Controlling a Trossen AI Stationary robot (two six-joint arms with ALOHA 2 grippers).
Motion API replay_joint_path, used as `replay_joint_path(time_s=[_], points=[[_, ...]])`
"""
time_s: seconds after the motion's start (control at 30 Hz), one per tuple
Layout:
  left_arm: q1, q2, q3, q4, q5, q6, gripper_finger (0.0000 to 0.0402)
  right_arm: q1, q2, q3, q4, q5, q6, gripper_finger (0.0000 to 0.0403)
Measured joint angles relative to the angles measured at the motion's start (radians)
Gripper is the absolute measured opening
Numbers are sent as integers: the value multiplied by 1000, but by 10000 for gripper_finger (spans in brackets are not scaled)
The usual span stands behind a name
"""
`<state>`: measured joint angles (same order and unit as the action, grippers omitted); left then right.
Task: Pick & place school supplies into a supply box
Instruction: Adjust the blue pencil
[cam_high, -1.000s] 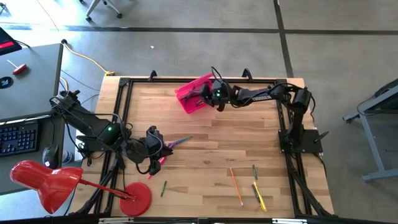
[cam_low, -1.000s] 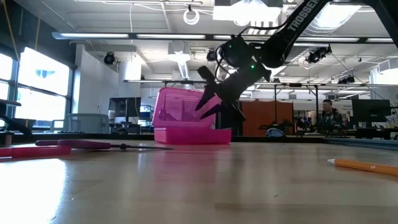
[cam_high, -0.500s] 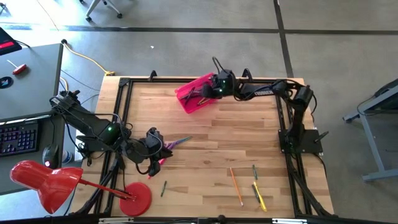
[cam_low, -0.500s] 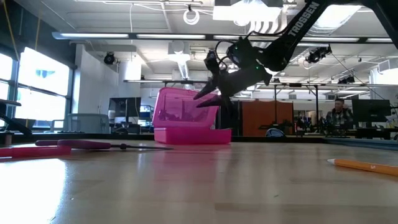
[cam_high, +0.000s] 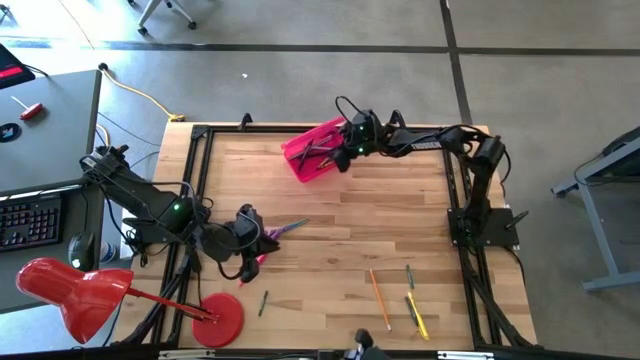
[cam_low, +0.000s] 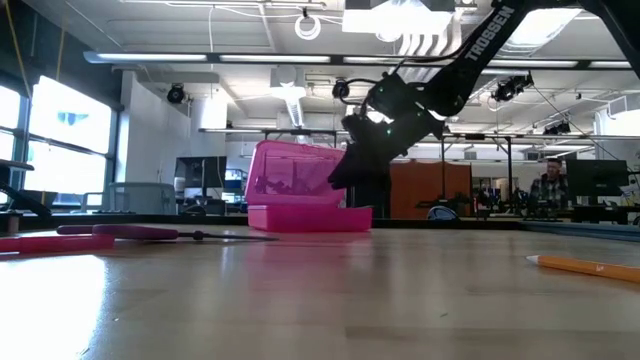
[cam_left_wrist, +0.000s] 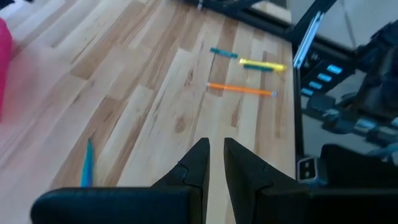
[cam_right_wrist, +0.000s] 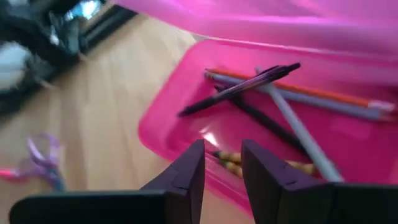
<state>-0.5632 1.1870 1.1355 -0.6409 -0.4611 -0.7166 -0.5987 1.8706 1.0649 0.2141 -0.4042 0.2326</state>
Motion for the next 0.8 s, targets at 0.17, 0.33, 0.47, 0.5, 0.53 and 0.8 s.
replay_joint_path(time_s=[0.17,0.33,0.47,0.5,0.53,0.8], points=[[0,0,0,25,-2,-24,81,2,0,0,-60,143,-208,83],[0,0,0,23,-21,-46,81,-1,0,1,-135,309,-393,83],[0,0,0,23,-29,-51,81,2,0,1,-197,315,-448,83],[0,0,0,23,-31,-51,81,2,0,1,-204,320,-457,83],[0,0,0,23,-36,-51,81,2,0,1,-206,320,-462,83],[0,0,0,23,-55,-50,81,1,0,1,-214,358,-519,82]])
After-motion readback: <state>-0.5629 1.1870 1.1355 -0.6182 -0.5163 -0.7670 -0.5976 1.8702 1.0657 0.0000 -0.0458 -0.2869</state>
